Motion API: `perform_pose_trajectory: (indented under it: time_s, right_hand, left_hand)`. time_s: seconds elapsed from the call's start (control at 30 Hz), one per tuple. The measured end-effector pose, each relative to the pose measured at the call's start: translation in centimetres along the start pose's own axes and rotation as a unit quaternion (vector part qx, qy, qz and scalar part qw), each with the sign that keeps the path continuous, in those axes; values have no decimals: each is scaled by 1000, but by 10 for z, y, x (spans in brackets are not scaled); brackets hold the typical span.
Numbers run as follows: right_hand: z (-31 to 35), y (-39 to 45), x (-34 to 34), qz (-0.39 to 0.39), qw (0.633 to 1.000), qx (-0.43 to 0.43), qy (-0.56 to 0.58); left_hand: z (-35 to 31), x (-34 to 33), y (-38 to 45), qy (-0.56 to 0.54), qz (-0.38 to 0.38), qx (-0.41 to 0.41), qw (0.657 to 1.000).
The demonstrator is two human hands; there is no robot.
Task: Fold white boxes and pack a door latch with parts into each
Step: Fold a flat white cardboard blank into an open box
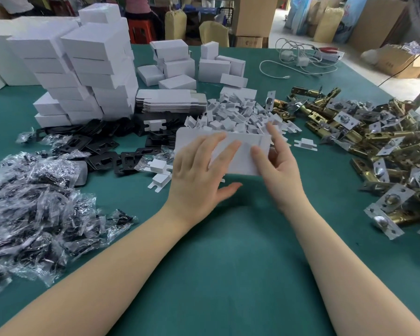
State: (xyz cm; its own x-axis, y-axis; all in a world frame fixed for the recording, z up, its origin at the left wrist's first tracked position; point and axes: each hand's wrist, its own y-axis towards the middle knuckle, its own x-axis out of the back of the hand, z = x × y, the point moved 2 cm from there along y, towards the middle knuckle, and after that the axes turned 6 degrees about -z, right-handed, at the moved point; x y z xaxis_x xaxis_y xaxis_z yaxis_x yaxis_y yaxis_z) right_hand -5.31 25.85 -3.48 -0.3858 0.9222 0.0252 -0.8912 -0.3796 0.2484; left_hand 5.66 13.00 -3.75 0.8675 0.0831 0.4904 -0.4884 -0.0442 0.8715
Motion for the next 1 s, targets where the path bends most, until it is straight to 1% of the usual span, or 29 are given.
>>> perform_pose_trajectory:
  time_s: [0.07, 0.13, 0.17, 0.3, 0.47, 0.57, 0.73, 0.9, 1.0]
  right_hand:
    - [1, -4, -6, 44, 998, 22, -43]
    - [2, -7, -11, 76, 995, 31, -61]
    - [2, -8, -12, 79, 994, 34, -64]
    - [3, -16, -19, 22, 996, 56, -62]
    - [6, -17, -23, -35, 998, 31, 33]
    - [7, -17, -22, -37, 997, 28, 59]
    - [9, -19, -22, -47, 997, 25, 53]
    - [11, -22, -23, -27, 999, 32, 28]
    - [12, -23, -25, -44, 998, 34, 41]
  left_hand:
    - [2, -3, -3, 15, 52, 25, 998]
    - [2, -4, -4, -1, 73, 60, 996]
    - [2, -4, -4, -12, 74, 78, 994]
    - [5, -6, -3, -50, 72, 129, 988]
    - [9, -6, -1, -67, 57, 150, 985]
    - [9, -5, 0, -59, 39, 139, 988]
    - [7, -5, -2, -51, 38, 127, 990]
    - [8, -2, -1, -55, 46, 137, 988]
    - [7, -1, 0, -61, 56, 147, 986]
